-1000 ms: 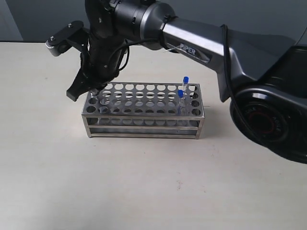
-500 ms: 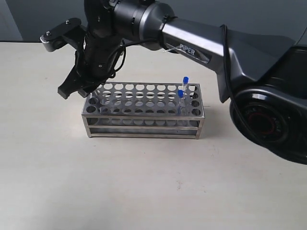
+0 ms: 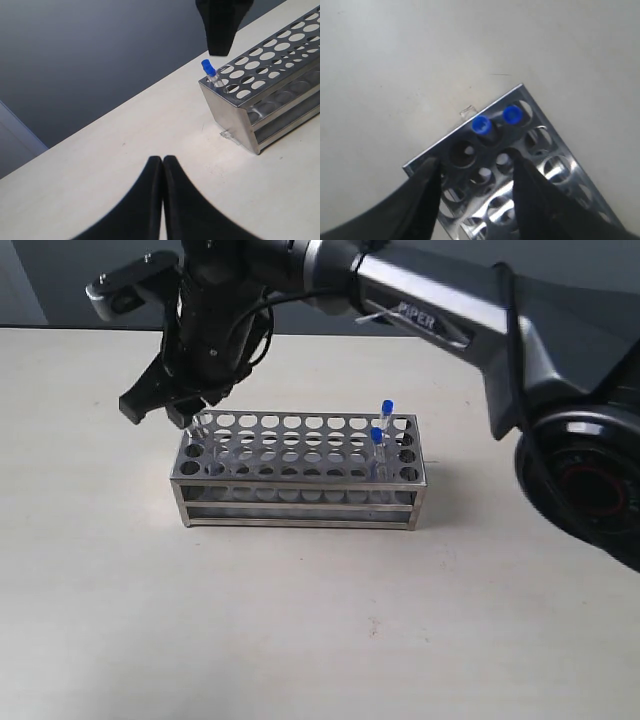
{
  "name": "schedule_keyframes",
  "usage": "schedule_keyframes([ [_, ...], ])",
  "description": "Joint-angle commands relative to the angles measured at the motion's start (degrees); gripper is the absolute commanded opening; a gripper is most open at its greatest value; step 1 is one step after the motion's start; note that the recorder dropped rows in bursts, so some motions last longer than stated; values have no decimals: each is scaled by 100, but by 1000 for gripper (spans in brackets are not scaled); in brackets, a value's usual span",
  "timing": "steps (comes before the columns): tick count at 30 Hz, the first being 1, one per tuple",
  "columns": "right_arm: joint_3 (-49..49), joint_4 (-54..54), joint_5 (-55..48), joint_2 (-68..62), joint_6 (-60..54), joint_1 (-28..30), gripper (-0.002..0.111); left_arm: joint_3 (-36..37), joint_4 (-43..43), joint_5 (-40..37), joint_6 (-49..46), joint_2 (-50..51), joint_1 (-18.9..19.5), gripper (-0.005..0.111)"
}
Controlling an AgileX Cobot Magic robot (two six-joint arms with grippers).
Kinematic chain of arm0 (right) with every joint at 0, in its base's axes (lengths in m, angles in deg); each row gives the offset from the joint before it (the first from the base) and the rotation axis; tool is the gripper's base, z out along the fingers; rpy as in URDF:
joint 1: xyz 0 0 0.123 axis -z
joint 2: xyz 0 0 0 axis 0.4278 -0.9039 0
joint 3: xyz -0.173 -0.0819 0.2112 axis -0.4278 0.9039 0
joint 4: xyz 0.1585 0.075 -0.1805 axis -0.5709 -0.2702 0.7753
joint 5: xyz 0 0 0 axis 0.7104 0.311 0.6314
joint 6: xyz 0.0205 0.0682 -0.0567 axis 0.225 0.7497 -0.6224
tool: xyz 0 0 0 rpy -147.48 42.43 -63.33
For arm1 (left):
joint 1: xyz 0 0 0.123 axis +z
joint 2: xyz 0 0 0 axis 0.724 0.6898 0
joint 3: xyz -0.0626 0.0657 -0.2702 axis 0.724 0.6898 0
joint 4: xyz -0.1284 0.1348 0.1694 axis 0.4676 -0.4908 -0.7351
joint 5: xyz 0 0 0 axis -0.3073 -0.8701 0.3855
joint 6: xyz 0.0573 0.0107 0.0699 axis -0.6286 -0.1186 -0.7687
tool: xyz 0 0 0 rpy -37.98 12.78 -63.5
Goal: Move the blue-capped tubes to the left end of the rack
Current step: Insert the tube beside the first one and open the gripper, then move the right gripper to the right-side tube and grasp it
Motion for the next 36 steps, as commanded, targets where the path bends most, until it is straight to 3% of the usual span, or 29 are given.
schedule_keyframes([
  [1, 6, 791, -413, 431, 364, 19, 45, -30, 13, 33, 28, 20, -22, 1],
  [8, 328, 1493, -633, 794, 831, 431, 45, -30, 13, 33, 28, 20, -22, 1],
  [13, 1715, 1144, -633, 1319, 1155, 967, 45, -30, 2, 44, 28, 20, -22, 1],
  [23, 2812, 1364, -633, 1459, 1433, 978, 45, -30, -9, 44, 28, 20, -22, 1],
  [28, 3247, 1530, 43, 1459, 1433, 1005, 45, -30, -9, 44, 28, 20, -22, 1],
  [29, 3279, 1530, 127, 1459, 1444, 1005, 43, -30, -9, 44, 28, 20, -22, 1],
  [31, 3288, 1555, 130, 1445, 1456, 1049, 17, -30, -9, 44, 28, 20, -22, 1],
  [33, 3288, 1566, 118, 1445, 1468, 1049, 0, -30, -9, 44, 28, 20, -22, 1],
  [36, 3288, 1566, 57, 1523, 1468, 1049, 0, -30, -9, 44, 28, 20, -22, 1],
])
